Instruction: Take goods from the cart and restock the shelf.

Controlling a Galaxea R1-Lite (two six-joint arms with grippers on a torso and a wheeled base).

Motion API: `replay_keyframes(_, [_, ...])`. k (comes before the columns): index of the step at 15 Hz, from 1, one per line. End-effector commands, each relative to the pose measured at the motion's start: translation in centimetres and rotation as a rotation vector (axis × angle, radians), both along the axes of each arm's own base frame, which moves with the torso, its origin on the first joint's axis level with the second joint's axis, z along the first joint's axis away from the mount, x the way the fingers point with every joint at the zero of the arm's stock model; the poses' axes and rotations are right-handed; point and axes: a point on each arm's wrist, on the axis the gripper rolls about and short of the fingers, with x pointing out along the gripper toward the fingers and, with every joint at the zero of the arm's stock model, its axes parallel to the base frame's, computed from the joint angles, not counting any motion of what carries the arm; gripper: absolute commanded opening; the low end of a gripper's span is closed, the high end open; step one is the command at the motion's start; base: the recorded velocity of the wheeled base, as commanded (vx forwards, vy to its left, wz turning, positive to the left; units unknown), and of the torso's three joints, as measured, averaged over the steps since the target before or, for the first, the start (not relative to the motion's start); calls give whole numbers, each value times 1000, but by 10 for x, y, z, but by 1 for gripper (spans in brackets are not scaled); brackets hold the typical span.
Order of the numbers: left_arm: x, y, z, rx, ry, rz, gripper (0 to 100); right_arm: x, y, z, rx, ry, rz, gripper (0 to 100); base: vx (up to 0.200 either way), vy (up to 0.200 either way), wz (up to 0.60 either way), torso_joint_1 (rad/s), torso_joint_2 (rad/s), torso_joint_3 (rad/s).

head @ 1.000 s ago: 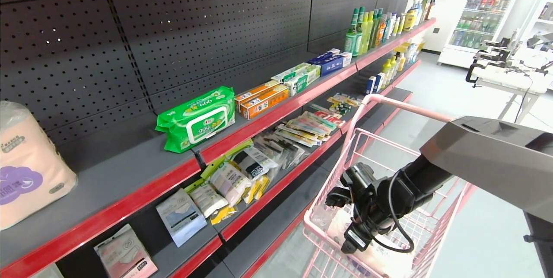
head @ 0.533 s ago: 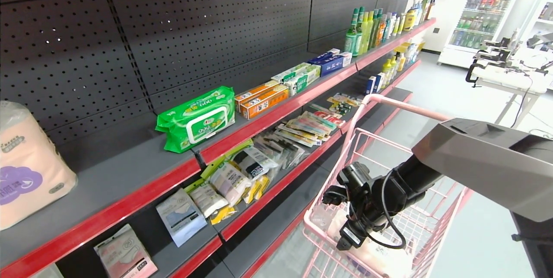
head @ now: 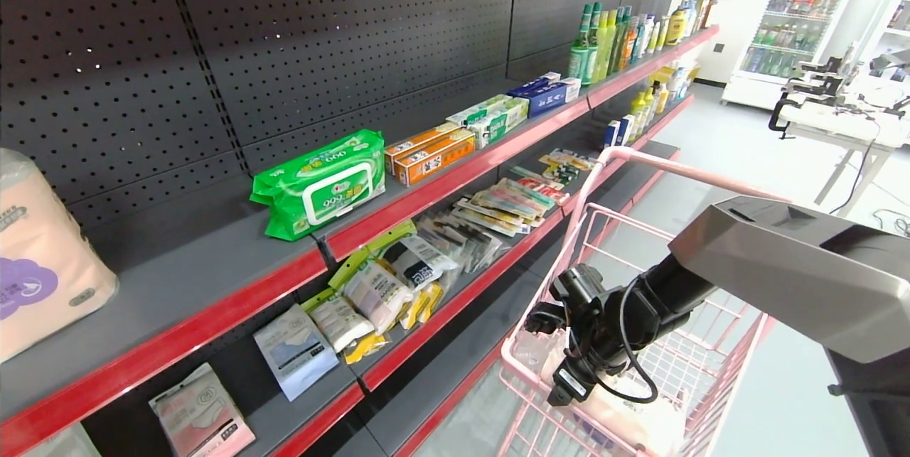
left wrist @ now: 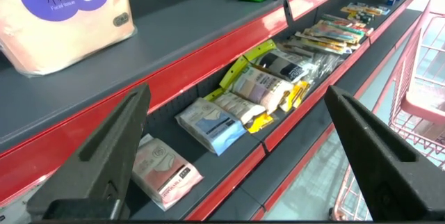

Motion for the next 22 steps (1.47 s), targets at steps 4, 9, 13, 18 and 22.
replay_keyframes(4, [0, 0, 0, 0, 1, 0, 100, 3, -3, 19, 23, -35, 4, 100, 0, 0, 0, 0, 0, 0])
replay_keyframes(9, [0, 0, 0, 0, 1, 0, 100, 7, -20, 24, 24, -42, -39, 100, 0, 0, 0, 0, 0, 0])
replay_keyframes(13, [0, 0, 0, 0, 1, 0, 100, 13, -37, 27, 11, -54, -40, 100, 0, 0, 0, 0, 0, 0])
replay_keyframes(18, [0, 0, 0, 0, 1, -1, 100, 13, -40, 33, 14, -64, -43, 100, 0, 0, 0, 0, 0, 0])
replay_keyframes(22, [0, 0, 0, 2, 2, -1, 100, 14, -46, 29, 8, -55, -54, 100, 0, 0, 0, 0, 0, 0])
